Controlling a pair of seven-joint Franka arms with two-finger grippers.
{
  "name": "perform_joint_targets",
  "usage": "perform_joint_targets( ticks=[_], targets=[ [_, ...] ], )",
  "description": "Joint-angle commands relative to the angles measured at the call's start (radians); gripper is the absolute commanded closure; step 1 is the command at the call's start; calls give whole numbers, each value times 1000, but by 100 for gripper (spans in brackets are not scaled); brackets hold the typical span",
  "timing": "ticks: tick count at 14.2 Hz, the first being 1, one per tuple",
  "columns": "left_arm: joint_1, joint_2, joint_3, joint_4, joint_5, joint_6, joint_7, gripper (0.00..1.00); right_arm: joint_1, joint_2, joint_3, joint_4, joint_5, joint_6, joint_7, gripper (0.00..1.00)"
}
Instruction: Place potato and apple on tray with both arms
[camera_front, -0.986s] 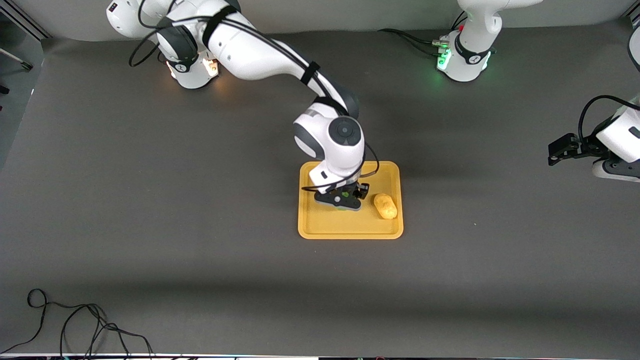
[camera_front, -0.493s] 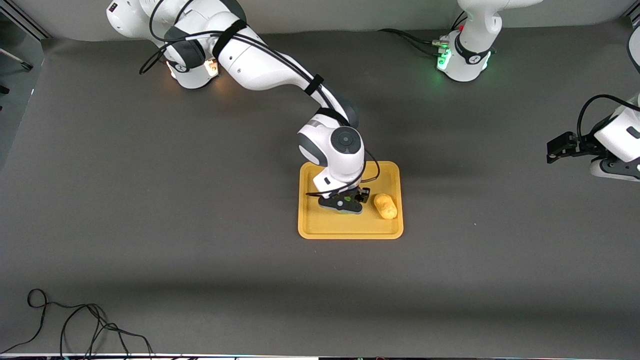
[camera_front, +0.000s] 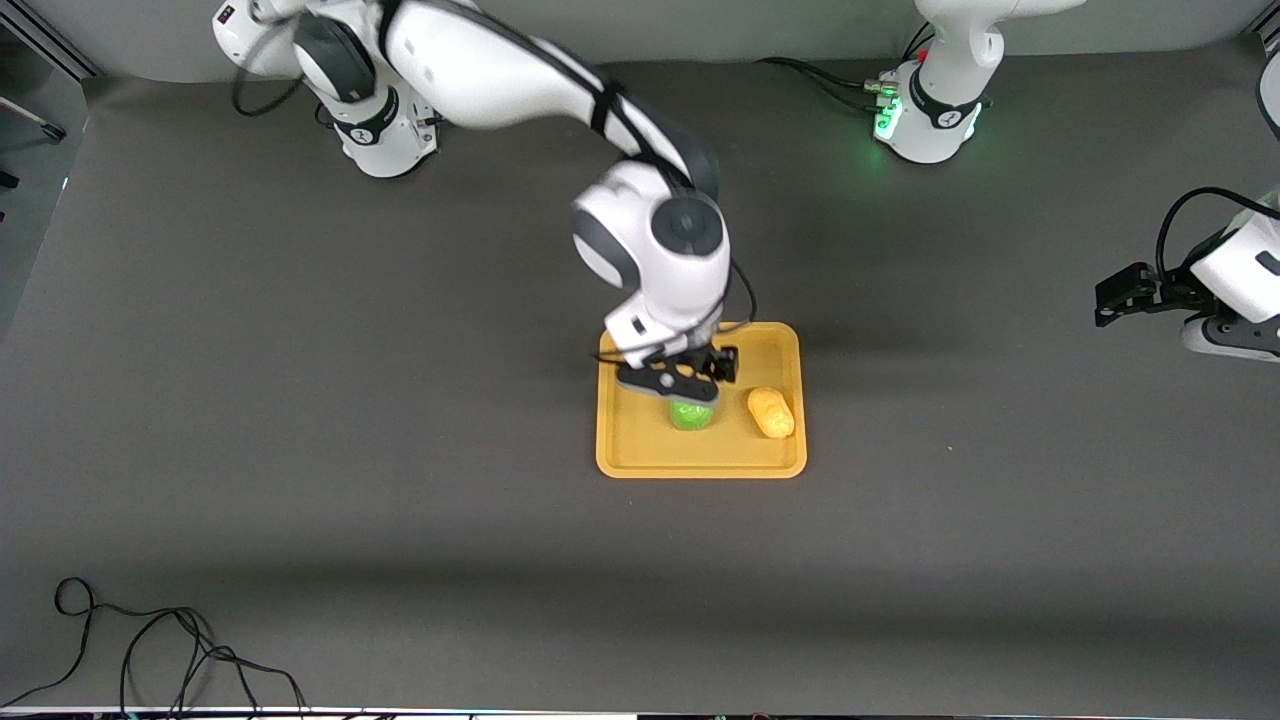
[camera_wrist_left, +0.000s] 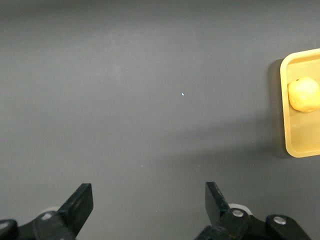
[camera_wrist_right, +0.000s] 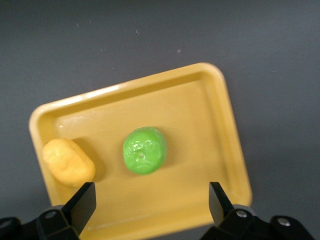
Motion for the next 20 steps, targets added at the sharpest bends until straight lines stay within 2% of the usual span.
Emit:
perform_joint_targets(
  ticks=[1,4,7,10,12,14,16,20],
  targets=[
    [4,-20,-4,-5,7,-14,14,0,-23,-174,-1,-58,-12,-127,-18,0],
    [2,-21,-4,-5,7,-16,13,0,-110,-351,-6,-169,-11,-259,-266,0],
    [2,-23,-4,-7,9,-17,13,0,-265,-562,-1,-385,-2,-247,-496,0],
    [1,-24,-6,-5,9,-16,13,0,-438,-695,16,-518,0,-249,-687,0],
    [1,-26,-6,-5,9,-17,13,0,-561,-741,34,-552,0,-256,-802,0],
    [1,-26,-6,-5,9,-16,13,0,-700,-760,75,-563,0,-264,-915,0],
    [1,-24,-6,-7,9,-17,13,0,-806,-766,85,-564,0,-267,-985,0],
    [1,-24,-6,-5,9,-16,13,0,-931,-783,94,-572,26,-267,-1101,0]
  ],
)
